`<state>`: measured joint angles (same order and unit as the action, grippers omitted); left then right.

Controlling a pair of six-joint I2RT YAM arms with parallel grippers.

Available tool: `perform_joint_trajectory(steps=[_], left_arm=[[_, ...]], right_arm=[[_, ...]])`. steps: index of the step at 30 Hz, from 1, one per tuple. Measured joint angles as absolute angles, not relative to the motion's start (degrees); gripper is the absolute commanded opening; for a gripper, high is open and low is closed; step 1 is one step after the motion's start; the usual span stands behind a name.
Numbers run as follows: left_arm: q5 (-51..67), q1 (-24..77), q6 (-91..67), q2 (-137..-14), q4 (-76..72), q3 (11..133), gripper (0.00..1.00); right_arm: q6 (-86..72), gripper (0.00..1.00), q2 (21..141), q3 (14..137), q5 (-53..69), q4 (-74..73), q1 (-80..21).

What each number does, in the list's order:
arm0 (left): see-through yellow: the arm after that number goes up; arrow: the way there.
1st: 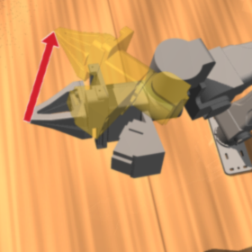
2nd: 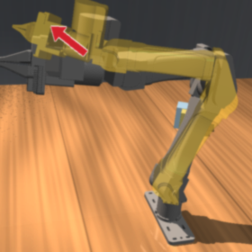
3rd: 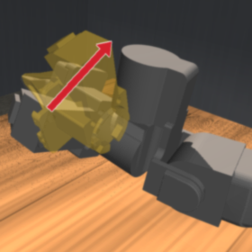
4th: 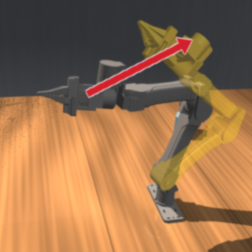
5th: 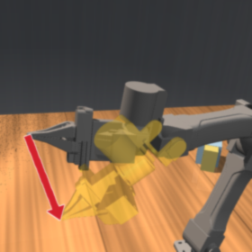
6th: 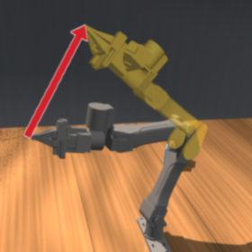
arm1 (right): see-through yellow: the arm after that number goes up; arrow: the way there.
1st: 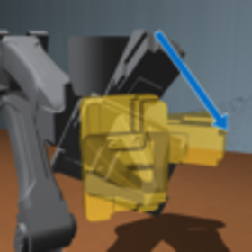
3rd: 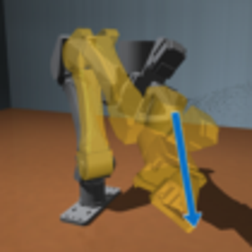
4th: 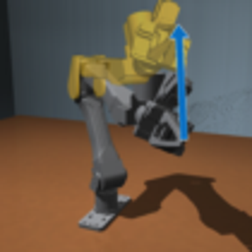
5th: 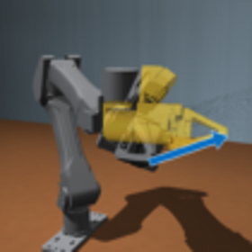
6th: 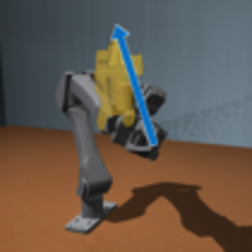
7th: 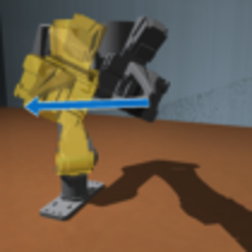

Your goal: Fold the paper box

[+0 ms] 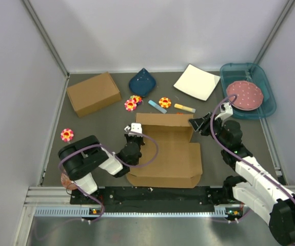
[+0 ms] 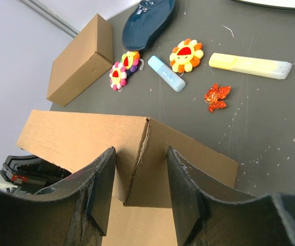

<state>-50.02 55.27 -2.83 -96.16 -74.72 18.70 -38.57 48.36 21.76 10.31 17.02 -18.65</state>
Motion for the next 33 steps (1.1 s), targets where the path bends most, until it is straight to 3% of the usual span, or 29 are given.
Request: perform_joint_trajectory(steps=[6,7,10,15,18,20,23,24,26,33], left_arm=[[-50.9,55.3,0.1,-98.2,-77.3,19.2,0.01],[-51.0,55.3,0.3,-98.3,-77.4,19.3,0.22],[-51.0,55.3,0.8,-98.4,-77.4,19.4,0.51],[-51.1,55.3,-0.1,-98.5,-76.3,19.4,0.59],[-51.1,55.3,-1.1,-98.8,-76.3,19.4,0.53],[-51.3,55.3,-1.8,-99.2,-76.2,19.4,0.44],[-51.6,55.3,-2.8,-100.4,-76.2,20.1,0.25],[-51.8,55.3,-3.3,-100.9,-76.0,20.8,0.12],[-52.5,55.3,-4.1,-101.6,-75.3,22.2,0.01],[-54.8,55.2,-6.3,-103.4,-75.6,23.5,0.0]], right_arm=[[-38.6,0.44,48.4,21.8,10.2,17.0,-18.7],[-38.6,0.44,48.3,21.8,10.2,17.0,-18.7],[-38.6,0.44,48.1,21.8,10.2,16.8,-18.7],[-38.6,0.44,48.0,21.8,10.2,16.6,-18.7],[-38.6,0.44,48.0,21.8,10.2,16.6,-18.7],[-38.6,0.44,48.0,21.8,10.2,16.6,-18.7],[-38.6,0.44,48.0,21.8,10.2,16.7,-18.7],[-38.6,0.44,48.0,21.8,10.2,16.6,-18.7],[-38.5,0.44,48.0,21.8,10.2,16.7,-18.7],[-38.5,0.44,47.7,21.8,9.9,16.3,-18.7]])
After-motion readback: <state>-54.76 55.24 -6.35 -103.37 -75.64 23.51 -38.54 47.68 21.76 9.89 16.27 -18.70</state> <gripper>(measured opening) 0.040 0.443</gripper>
